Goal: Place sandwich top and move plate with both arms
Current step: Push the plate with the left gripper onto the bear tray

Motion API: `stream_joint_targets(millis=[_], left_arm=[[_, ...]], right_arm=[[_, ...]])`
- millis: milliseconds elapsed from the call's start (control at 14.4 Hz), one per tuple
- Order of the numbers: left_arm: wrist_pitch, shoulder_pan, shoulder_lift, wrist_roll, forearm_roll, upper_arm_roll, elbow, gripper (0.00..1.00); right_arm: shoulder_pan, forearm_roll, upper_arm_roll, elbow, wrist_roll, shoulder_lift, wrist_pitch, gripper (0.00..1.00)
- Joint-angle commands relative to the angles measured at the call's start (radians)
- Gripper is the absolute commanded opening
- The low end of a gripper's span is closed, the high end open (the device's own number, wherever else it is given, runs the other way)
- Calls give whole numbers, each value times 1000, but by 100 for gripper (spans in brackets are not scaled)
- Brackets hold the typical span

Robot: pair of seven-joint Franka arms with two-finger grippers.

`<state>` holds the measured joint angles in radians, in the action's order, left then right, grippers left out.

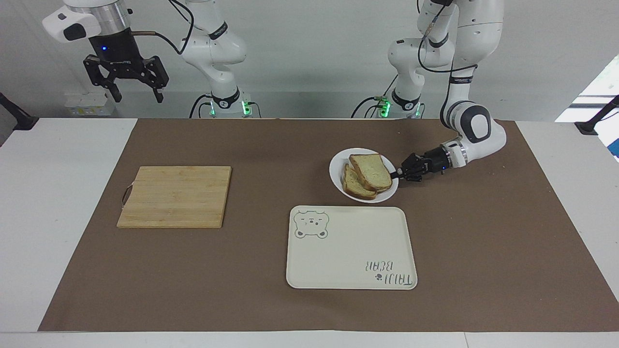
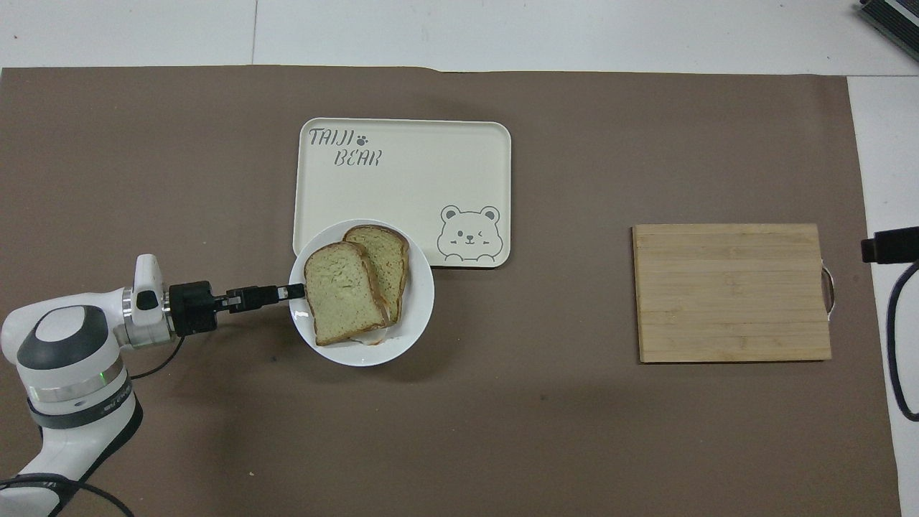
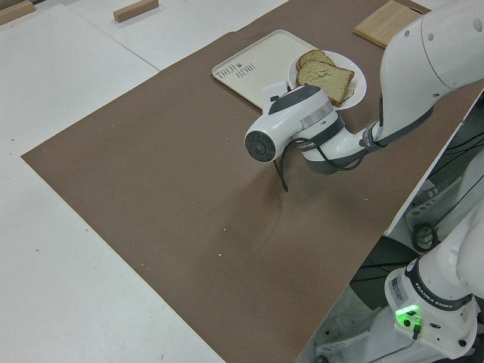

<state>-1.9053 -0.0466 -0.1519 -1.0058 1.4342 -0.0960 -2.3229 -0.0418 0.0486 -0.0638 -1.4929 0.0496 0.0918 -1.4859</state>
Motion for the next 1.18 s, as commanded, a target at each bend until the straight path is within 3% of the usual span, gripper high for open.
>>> stream_joint_targets(millis=[0,209,556,904,1112], left_arm=[[41,11,-136,135,-55,4,228,0],[17,7,-242,304,-148,18,425,0],[-133,-53,-388,536,-205,70,690,0],[-167,-108,-483,572,-286,71,773,0],[-162,-114,-482,572,-365,71,769,0]], right_arm=[[0,7,-1,-12,13,11,27,100],[0,5,-5,-58,13,42,29,100],[-1,8,-1,-122,16,69,16,100],[0,-13,-1,-122,12,71,21,100],[2,-33,-2,-119,12,66,21,100]])
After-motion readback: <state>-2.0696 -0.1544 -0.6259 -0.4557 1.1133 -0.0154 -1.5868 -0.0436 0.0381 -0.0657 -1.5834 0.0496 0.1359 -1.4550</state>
